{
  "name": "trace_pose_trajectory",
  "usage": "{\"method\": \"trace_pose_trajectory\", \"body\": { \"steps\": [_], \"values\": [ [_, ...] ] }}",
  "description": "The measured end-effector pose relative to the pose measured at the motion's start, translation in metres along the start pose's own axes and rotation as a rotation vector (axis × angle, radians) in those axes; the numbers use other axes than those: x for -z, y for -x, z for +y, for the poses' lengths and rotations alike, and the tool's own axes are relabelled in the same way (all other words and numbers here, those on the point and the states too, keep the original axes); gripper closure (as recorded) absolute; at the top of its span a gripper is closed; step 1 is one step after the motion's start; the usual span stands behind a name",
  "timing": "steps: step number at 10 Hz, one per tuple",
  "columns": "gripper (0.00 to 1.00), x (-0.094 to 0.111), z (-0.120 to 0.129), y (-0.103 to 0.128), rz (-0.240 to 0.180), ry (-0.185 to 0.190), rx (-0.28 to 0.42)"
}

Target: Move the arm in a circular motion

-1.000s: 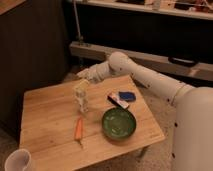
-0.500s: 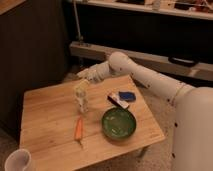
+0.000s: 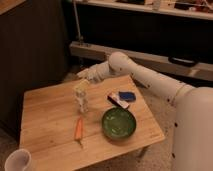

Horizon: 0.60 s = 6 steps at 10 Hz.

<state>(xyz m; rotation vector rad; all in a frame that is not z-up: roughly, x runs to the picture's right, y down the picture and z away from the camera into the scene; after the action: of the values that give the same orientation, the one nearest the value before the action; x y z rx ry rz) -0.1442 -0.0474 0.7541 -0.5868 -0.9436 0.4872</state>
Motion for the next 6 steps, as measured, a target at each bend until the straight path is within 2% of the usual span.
{"method": "trace_pose_trajectory", "body": {
  "steps": [2, 3, 5, 6],
  "values": [
    [0.35, 0.000, 0.000, 0.001, 0.008, -0.003, 0.006],
    [0.35, 0.001, 0.001, 0.005, 0.044, -0.016, 0.037],
    [0.35, 0.003, 0.013, 0.034, 0.157, -0.041, 0.136],
    [0.35, 0.013, 0.018, 0.052, 0.219, -0.063, 0.182]
  ]
}}
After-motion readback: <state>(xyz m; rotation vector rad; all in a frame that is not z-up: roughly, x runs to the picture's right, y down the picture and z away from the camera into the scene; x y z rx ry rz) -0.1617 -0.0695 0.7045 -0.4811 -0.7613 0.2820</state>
